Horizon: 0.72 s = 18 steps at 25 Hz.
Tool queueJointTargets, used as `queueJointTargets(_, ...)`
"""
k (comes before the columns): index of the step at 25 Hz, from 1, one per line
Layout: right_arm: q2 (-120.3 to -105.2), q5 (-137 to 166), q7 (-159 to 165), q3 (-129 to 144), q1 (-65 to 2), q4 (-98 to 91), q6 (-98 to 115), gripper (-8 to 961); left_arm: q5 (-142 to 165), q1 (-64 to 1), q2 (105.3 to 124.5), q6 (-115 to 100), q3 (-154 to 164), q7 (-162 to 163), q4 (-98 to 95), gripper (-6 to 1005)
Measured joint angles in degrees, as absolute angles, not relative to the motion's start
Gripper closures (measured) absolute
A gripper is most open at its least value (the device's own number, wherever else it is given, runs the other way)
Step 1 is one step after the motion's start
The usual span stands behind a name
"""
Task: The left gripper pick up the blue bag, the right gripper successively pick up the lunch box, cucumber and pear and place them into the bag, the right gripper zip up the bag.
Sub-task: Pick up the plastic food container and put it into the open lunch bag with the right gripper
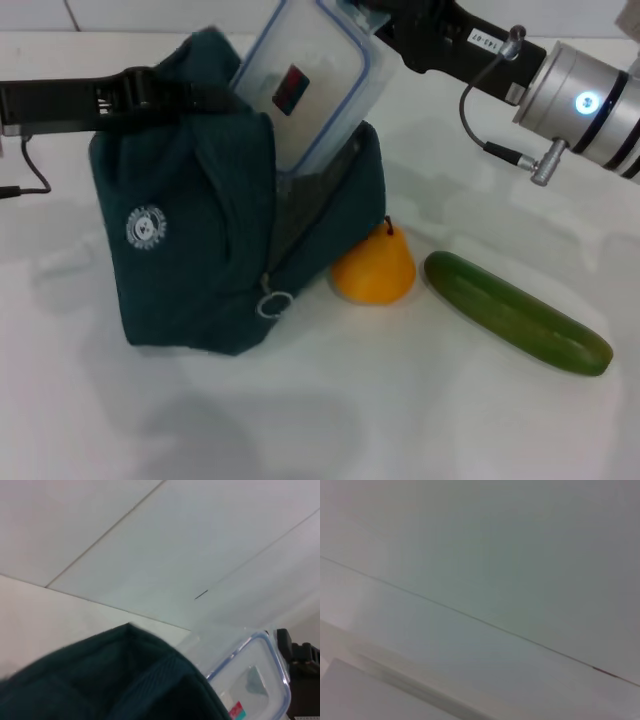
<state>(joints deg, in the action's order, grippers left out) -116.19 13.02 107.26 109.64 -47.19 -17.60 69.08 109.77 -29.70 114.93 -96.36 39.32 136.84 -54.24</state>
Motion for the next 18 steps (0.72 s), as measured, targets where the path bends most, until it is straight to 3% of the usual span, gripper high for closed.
queueJointTargets(18, -116.19, 13.33, 106.46, 109.95, -47.89, -18.08, 66.43, 798, 109.72, -30.38, 115.02, -96.17, 39.73, 136.85, -53.86, 932)
